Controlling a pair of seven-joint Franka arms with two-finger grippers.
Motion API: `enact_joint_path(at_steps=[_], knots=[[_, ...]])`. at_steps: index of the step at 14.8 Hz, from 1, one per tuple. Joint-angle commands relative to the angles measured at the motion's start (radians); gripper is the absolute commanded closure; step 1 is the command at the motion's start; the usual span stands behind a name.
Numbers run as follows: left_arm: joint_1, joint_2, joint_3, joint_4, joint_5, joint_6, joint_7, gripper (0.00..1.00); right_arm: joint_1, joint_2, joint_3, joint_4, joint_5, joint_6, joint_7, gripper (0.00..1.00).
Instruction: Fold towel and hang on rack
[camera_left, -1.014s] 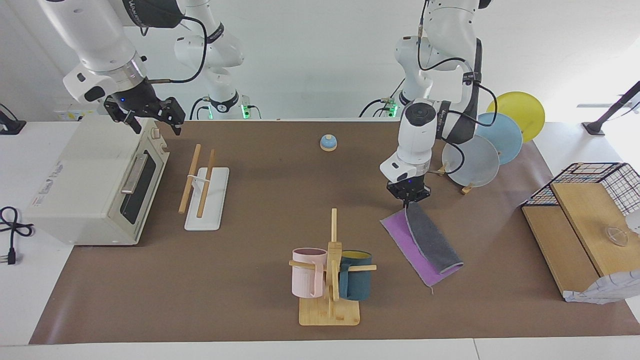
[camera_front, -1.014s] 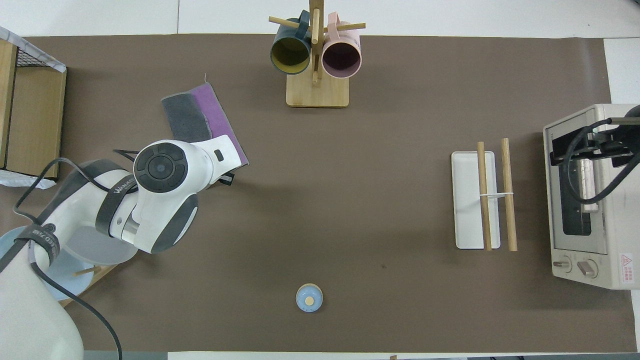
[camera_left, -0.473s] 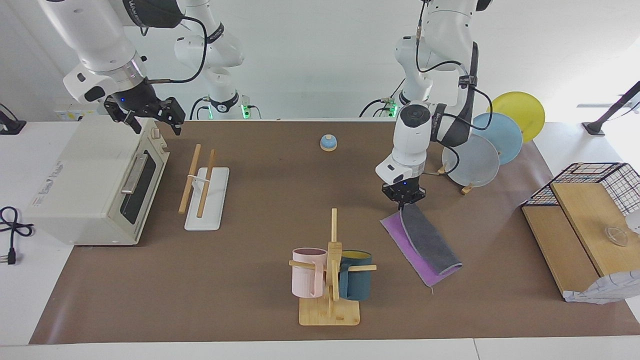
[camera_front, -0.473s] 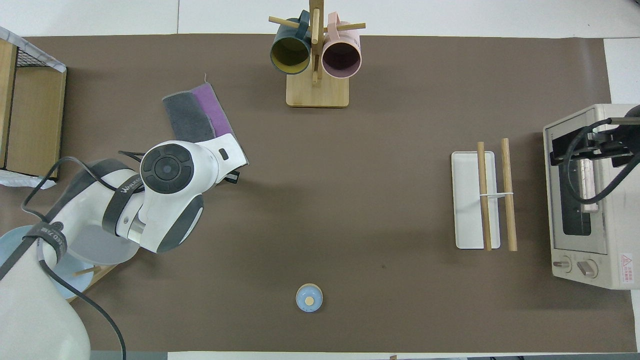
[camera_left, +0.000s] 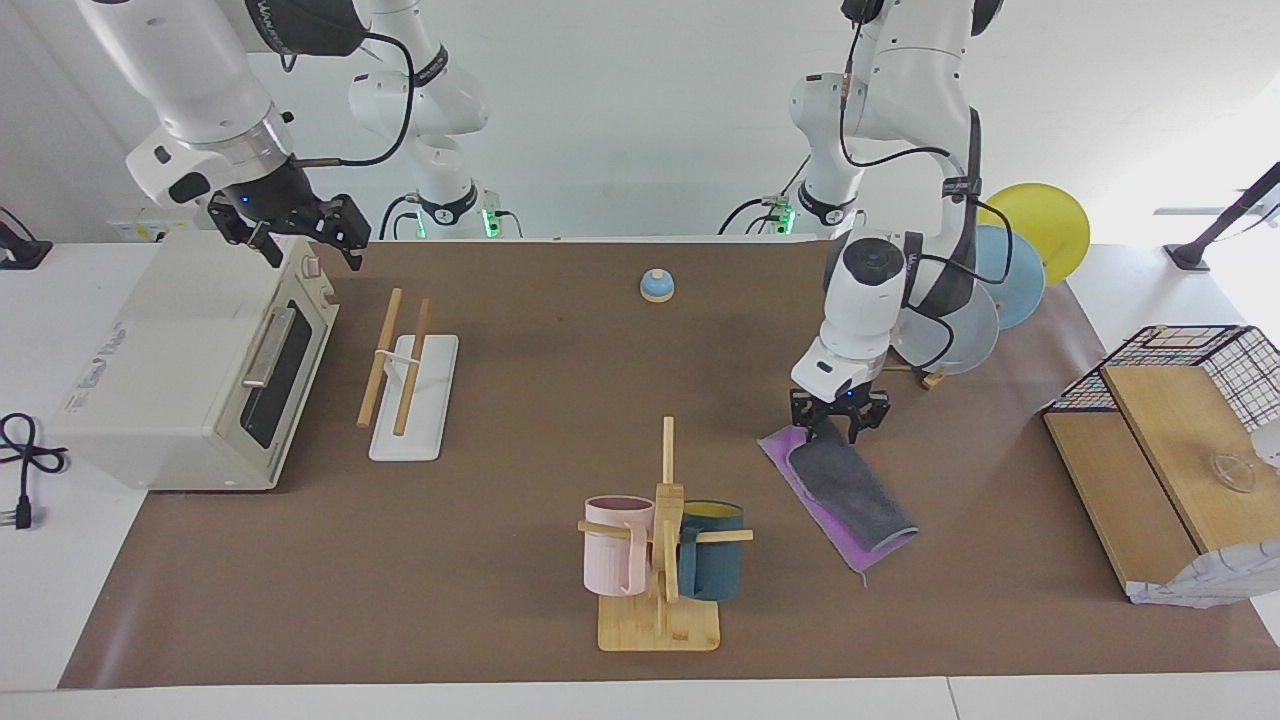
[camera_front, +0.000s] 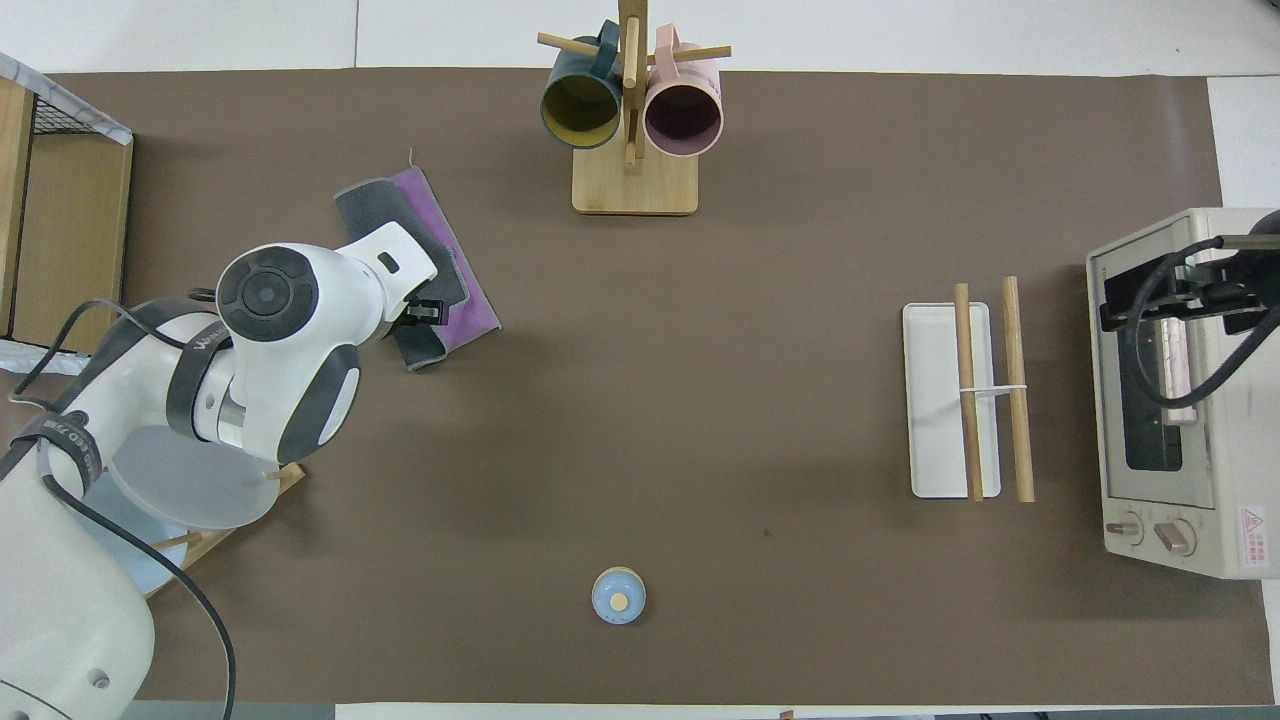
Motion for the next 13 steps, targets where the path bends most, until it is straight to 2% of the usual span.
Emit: enact_joint_path(at_steps=[1, 4, 9, 13], knots=[[0.034, -0.016, -0.016, -0.003, -0.087, -0.04, 0.053, 0.0, -0.009, -0.015, 0.002, -0.01, 0.018, -0.01, -0.025, 0.0], [0.045, -0.016, -0.016, -0.006, -0.13, -0.054, 0.075, 0.0, -0.009, -0.015, 0.002, -0.01, 0.018, -0.01, -0.025, 0.0], [0.068, -0.013, -0.009, -0.017, -0.392, -0.023, 0.183, 0.0, -0.009, -0.015, 0.002, -0.01, 0.018, -0.01, -0.025, 0.0], [0.082, 0.018, -0.011, -0.041, -0.446, 0.05, 0.208, 0.03, -0.012, -0.015, -0.003, -0.01, 0.018, -0.011, -0.025, 0.0]])
